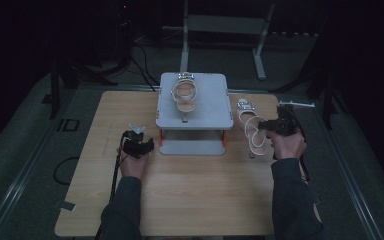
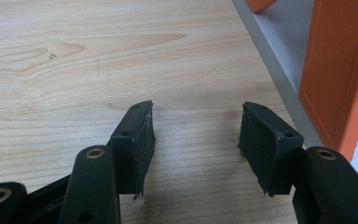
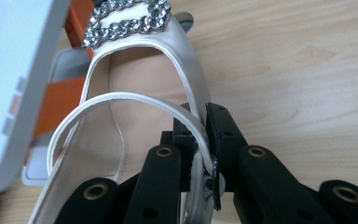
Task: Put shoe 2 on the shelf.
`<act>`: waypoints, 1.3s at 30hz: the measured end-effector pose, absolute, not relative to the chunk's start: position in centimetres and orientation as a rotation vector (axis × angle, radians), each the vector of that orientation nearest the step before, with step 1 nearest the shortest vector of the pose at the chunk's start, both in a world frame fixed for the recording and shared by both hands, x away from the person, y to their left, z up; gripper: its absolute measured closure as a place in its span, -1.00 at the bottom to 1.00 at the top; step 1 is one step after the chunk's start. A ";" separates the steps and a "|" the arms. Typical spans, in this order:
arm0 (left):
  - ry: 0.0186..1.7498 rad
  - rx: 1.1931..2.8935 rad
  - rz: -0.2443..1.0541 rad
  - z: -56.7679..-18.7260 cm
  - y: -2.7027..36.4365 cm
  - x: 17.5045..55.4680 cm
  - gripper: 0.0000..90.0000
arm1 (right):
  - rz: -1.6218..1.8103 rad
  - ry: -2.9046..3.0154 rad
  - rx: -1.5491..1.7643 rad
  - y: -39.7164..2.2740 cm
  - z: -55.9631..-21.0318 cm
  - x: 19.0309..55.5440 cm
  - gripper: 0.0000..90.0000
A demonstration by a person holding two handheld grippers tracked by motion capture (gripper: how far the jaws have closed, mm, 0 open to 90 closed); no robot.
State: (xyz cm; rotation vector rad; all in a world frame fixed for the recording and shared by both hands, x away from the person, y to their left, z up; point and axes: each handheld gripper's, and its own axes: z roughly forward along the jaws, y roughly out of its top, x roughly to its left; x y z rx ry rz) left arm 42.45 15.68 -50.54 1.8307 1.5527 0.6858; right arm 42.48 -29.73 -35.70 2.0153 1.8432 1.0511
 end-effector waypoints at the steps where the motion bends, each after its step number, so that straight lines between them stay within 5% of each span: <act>1: 1.553 1.831 0.686 -50.5 15.7 42.4 0.00 | 1.054 1.844 2.013 -29.7 -35.5 42.7 0.85; 39: 1.559 1.830 0.687 -50.5 15.7 42.4 0.00 | 1.118 1.808 2.012 -26.4 -27.2 46.6 0.85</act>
